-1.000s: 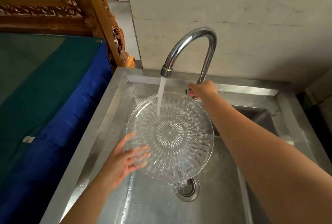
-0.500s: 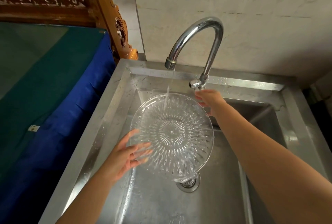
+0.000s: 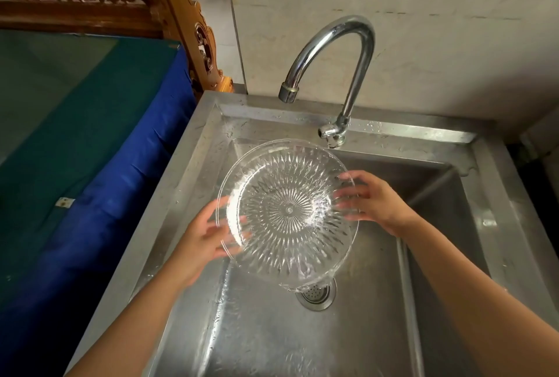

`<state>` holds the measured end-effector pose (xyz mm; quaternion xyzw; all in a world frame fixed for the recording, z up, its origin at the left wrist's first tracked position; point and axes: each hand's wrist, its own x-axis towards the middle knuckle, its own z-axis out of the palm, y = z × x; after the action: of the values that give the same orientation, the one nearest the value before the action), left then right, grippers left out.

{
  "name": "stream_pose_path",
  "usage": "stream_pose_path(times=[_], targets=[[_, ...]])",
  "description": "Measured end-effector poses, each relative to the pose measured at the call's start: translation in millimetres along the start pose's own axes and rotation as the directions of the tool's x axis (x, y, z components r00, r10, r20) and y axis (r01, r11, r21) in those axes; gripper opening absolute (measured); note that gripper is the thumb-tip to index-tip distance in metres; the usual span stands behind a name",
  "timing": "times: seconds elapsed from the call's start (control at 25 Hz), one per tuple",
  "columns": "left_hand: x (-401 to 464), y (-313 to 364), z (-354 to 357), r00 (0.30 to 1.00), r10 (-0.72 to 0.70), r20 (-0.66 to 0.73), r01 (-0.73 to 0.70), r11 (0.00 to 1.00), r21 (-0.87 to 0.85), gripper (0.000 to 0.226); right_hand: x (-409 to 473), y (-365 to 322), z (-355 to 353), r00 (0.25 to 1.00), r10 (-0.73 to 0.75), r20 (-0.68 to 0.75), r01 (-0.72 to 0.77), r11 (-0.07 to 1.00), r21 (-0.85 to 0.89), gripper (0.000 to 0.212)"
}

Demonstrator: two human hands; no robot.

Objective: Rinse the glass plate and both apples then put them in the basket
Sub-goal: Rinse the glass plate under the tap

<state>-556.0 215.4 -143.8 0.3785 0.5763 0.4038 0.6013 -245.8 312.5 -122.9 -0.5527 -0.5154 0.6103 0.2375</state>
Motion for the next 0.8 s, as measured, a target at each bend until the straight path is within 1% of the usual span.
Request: stream_pose_path(times=[0.12, 0.2, 0.32, 0.48, 0.56, 0.64, 0.72, 0.8], targets=[[-8, 13, 6, 0.99, 0.142, -0.015, -0.139, 0.98, 0.144, 0.045, -27, 3, -3, 0.99, -0.144, -0.006, 0.144, 0.982, 0.119, 0.043], [-16, 22, 11, 0.982, 0.186, -0.02, -0.177, 0.96, 0.217, 0.049, -49, 0, -8, 0.977, -0.211, -0.029, 0.213, 0.965, 0.152, 0.045], [-32, 41, 14, 0.973, 0.229, 0.027, -0.224, 0.915, 0.335, 0.049, -85, -14, -16, 0.954, -0.279, -0.112, 0.291, 0.95, 0.114, 0.053], [-56, 97, 22, 0.936, 0.349, 0.042, -0.34, 0.866, 0.367, 0.052, -133, -70, -33, 0.888, -0.416, -0.197, 0.429, 0.903, 0.031, 0.055], [-70, 139, 31, 0.893, 0.448, 0.041, -0.432, 0.828, 0.358, 0.055, -160, -115, -44, 0.826, -0.518, -0.224, 0.522, 0.852, -0.045, 0.053], [-85, 187, 41, 0.832, 0.553, 0.046, -0.532, 0.773, 0.346, 0.059, -194, -166, -55, 0.741, -0.627, -0.243, 0.624, 0.775, -0.098, 0.05], [-100, 231, 49, 0.752, 0.657, 0.053, -0.632, 0.695, 0.343, 0.058, -226, -211, -64, 0.65, -0.716, -0.255, 0.704, 0.693, -0.154, 0.049], [-118, 269, 55, 0.675, 0.736, 0.058, -0.706, 0.621, 0.34, 0.052, -250, -241, -72, 0.599, -0.753, -0.273, 0.741, 0.65, -0.169, 0.046]])
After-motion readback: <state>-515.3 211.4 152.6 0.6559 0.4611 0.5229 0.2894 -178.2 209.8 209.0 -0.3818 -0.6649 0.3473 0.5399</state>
